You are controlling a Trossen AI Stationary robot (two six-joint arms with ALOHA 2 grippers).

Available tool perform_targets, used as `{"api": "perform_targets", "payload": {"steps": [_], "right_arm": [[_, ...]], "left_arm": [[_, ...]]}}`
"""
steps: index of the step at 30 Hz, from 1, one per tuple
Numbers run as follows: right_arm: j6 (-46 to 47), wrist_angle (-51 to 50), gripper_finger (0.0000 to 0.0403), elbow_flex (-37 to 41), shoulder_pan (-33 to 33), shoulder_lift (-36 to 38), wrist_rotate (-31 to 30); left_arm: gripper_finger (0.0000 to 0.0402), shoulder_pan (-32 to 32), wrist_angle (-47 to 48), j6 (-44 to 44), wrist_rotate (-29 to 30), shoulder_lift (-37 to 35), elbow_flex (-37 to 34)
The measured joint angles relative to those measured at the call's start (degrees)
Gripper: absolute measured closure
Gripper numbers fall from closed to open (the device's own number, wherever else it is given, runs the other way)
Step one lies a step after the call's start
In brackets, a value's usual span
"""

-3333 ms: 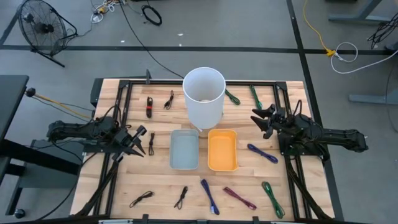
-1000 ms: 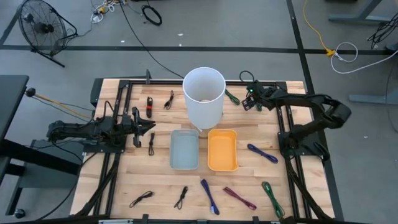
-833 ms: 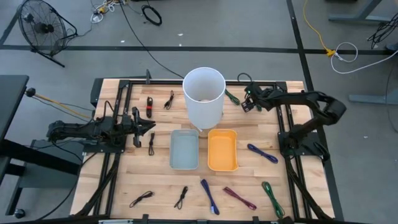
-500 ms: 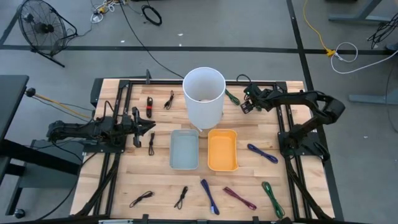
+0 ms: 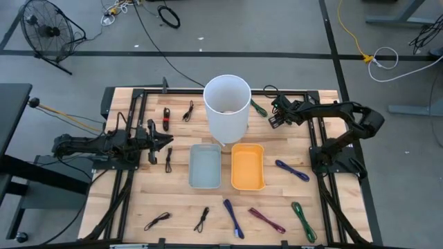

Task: Pick & Place USB Port
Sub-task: Put the green charger cable into the gray bin

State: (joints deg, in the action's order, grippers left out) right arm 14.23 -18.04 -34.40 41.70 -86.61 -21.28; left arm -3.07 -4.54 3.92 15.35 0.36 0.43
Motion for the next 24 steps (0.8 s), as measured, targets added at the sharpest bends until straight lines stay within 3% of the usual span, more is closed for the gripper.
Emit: {"api": "perform_targets", "payload": {"steps": [5,10,17,24], "right_arm": [[-0.56,1.65,0.0259,1.21,-0.73,0.07,-0.74],[-1.68,0.52,0.0382,1.36,-0.73,0.0,-1.65],[-2.26,0.02,0.0399,0.93,-1.21,0.56,-1.12],[-2.46,-8.27,0.0402,-4.53,-5.21,4.56,0.02]], "left_arm": [[0.0346,0.0,0.07,0.31,0.0,0.0,0.0],[0.0346,0.0,0.09,0.39,0.0,0.01,0.0],[0.0346,0.0,0.11,0.39,0.0,0.0,0.0],[0.0346,0.0,0.11,0.38,0.02,0.01,0.0]]}}
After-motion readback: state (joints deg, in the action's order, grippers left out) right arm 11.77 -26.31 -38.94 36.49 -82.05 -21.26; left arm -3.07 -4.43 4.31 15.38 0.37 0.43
